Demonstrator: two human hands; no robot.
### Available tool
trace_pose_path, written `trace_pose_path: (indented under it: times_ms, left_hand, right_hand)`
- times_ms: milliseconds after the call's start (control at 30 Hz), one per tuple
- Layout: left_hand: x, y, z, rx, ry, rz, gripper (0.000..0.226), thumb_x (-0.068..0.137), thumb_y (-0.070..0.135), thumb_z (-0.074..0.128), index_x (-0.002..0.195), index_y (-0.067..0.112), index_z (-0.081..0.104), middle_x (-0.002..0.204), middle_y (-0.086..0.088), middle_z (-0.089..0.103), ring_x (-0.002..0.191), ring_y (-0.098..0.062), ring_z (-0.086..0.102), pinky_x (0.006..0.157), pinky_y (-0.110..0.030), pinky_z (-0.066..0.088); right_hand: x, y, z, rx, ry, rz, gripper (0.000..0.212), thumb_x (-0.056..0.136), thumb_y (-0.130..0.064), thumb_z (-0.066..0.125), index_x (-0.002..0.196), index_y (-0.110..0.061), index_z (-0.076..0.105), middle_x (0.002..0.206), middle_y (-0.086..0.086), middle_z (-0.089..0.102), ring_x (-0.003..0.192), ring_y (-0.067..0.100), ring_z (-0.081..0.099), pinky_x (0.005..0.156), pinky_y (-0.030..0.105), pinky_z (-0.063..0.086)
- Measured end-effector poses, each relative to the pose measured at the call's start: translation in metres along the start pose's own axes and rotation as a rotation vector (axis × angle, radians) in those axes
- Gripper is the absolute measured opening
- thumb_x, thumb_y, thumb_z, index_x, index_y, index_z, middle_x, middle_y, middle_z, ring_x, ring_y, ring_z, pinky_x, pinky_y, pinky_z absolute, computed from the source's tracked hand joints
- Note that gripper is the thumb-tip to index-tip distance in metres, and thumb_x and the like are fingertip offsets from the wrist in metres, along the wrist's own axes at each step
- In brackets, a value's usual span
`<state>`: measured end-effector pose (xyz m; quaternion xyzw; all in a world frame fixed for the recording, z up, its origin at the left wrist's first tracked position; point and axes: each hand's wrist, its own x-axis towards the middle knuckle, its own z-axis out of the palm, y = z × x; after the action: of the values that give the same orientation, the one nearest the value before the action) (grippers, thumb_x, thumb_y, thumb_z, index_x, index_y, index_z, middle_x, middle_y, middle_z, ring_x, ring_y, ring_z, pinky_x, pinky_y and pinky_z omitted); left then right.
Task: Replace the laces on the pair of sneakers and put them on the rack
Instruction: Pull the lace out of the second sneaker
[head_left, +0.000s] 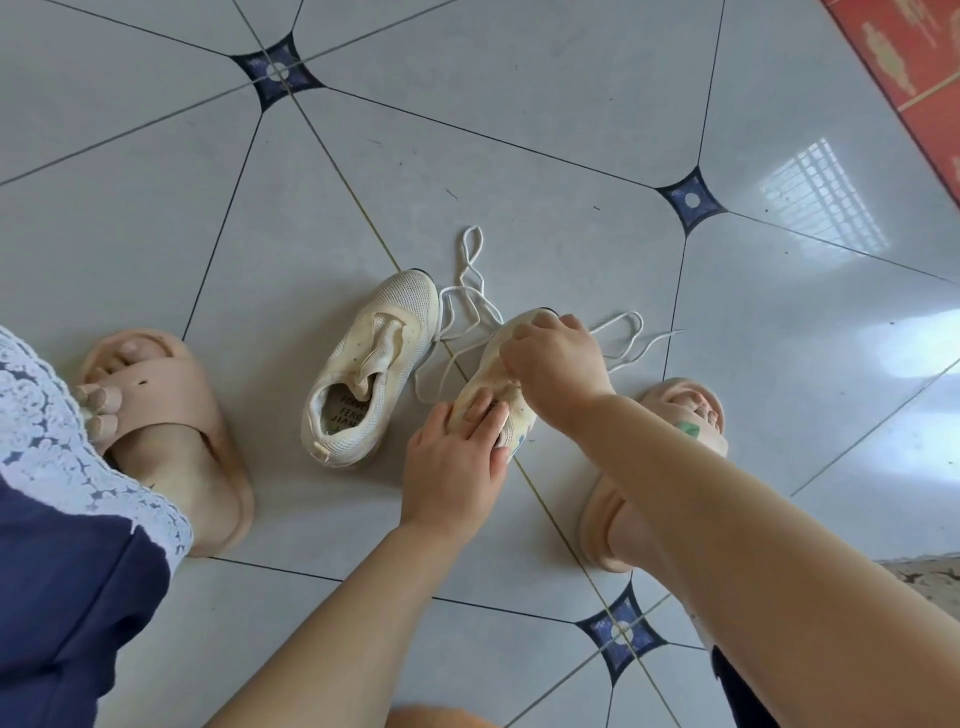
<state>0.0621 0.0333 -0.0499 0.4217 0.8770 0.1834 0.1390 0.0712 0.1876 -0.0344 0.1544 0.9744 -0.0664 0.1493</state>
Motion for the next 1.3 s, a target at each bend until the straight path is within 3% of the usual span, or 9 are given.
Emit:
trace_pose_path:
  times_ms: [100, 300, 400, 533, 633, 867, 1033, 1200, 1300]
  left_hand:
    - [-0.002, 0.0, 0.0, 0.0, -0.015, -0.034, 0.043, 0.069, 0.017, 0.076, 0.11, 0.012, 0.066, 0.12, -0.004, 0.063, 0.09, -0.035, 0.061, 0.067, -0.039, 0.053]
    - [0.0, 0.001, -0.003, 0.012, -0.039, -0.008, 0.044, 0.074, 0.02, 0.07, 0.117, 0.015, 0.063, 0.125, 0.002, 0.06, 0.094, -0.032, 0.058, 0.066, -0.037, 0.051]
    - [0.0, 0.0, -0.004, 0.001, -0.051, -0.023, 0.043, 0.074, 0.019, 0.069, 0.117, 0.015, 0.063, 0.125, 0.001, 0.06, 0.096, -0.033, 0.058, 0.067, -0.038, 0.051]
    - [0.001, 0.001, -0.002, -0.005, -0.076, -0.04, 0.044, 0.074, 0.018, 0.07, 0.117, 0.012, 0.062, 0.128, -0.002, 0.058, 0.097, -0.035, 0.057, 0.072, -0.041, 0.052]
    - [0.004, 0.004, -0.003, -0.016, -0.069, -0.041, 0.044, 0.072, 0.017, 0.072, 0.115, 0.011, 0.063, 0.126, -0.005, 0.059, 0.098, -0.036, 0.059, 0.073, -0.043, 0.053]
    - [0.005, 0.003, -0.001, 0.021, -0.044, -0.038, 0.049, 0.065, 0.019, 0.078, 0.112, 0.012, 0.065, 0.121, -0.004, 0.063, 0.095, -0.035, 0.061, 0.067, -0.041, 0.053]
    - [0.004, 0.0, 0.002, 0.02, -0.106, -0.068, 0.046, 0.08, 0.025, 0.063, 0.125, 0.018, 0.056, 0.137, 0.003, 0.049, 0.106, -0.031, 0.053, 0.076, -0.039, 0.048]
    - [0.004, -0.004, 0.005, 0.001, -0.171, -0.074, 0.046, 0.089, 0.032, 0.047, 0.135, 0.025, 0.044, 0.147, 0.012, 0.034, 0.113, -0.025, 0.045, 0.084, -0.036, 0.042]
    - [0.003, -0.004, 0.007, 0.034, -0.192, -0.081, 0.047, 0.091, 0.035, 0.041, 0.137, 0.028, 0.039, 0.148, 0.014, 0.03, 0.115, -0.023, 0.041, 0.084, -0.035, 0.04]
  right_hand:
    - [0.008, 0.009, -0.013, 0.127, 0.05, 0.145, 0.021, 0.079, -0.007, 0.054, 0.085, -0.023, 0.067, 0.081, -0.007, 0.057, 0.087, 0.02, 0.049, 0.073, 0.028, 0.03]
    - [0.0, 0.023, -0.009, 1.107, 0.277, 1.042, 0.019, 0.08, -0.01, 0.055, 0.062, -0.014, 0.062, 0.057, -0.003, 0.05, 0.053, 0.013, 0.043, 0.049, 0.018, 0.035]
    - [-0.002, 0.019, -0.003, 0.876, 0.109, 0.858, 0.013, 0.086, -0.013, 0.052, 0.083, -0.016, 0.065, 0.07, -0.007, 0.05, 0.067, 0.018, 0.051, 0.057, 0.019, 0.039]
    - [0.002, 0.018, -0.011, 0.479, 0.036, 0.35, 0.046, 0.081, -0.004, 0.055, 0.121, -0.026, 0.059, 0.12, 0.001, 0.057, 0.112, 0.024, 0.046, 0.09, 0.032, 0.035]
    - [0.006, 0.01, -0.015, 0.225, -0.019, 0.056, 0.038, 0.083, -0.007, 0.052, 0.109, -0.031, 0.065, 0.117, -0.006, 0.059, 0.115, 0.02, 0.042, 0.091, 0.026, 0.024]
    - [0.01, 0.011, -0.013, -0.092, -0.025, -0.132, 0.018, 0.092, -0.023, 0.049, 0.1, -0.026, 0.066, 0.099, -0.009, 0.062, 0.106, 0.016, 0.047, 0.089, 0.024, 0.025]
    - [0.014, 0.006, -0.017, 0.107, 0.05, 0.118, 0.022, 0.089, -0.021, 0.048, 0.085, -0.017, 0.07, 0.085, 0.001, 0.066, 0.092, 0.022, 0.052, 0.075, 0.03, 0.03]
    - [0.019, 0.044, -0.041, 1.054, 0.39, 0.903, 0.019, 0.077, -0.021, 0.065, 0.061, -0.011, 0.067, 0.055, 0.003, 0.051, 0.052, 0.012, 0.043, 0.057, 0.025, 0.034]
    - [0.009, 0.053, -0.034, 1.017, 0.284, 0.938, 0.018, 0.077, -0.019, 0.063, 0.071, -0.003, 0.069, 0.057, 0.004, 0.045, 0.055, 0.015, 0.037, 0.055, 0.026, 0.028]
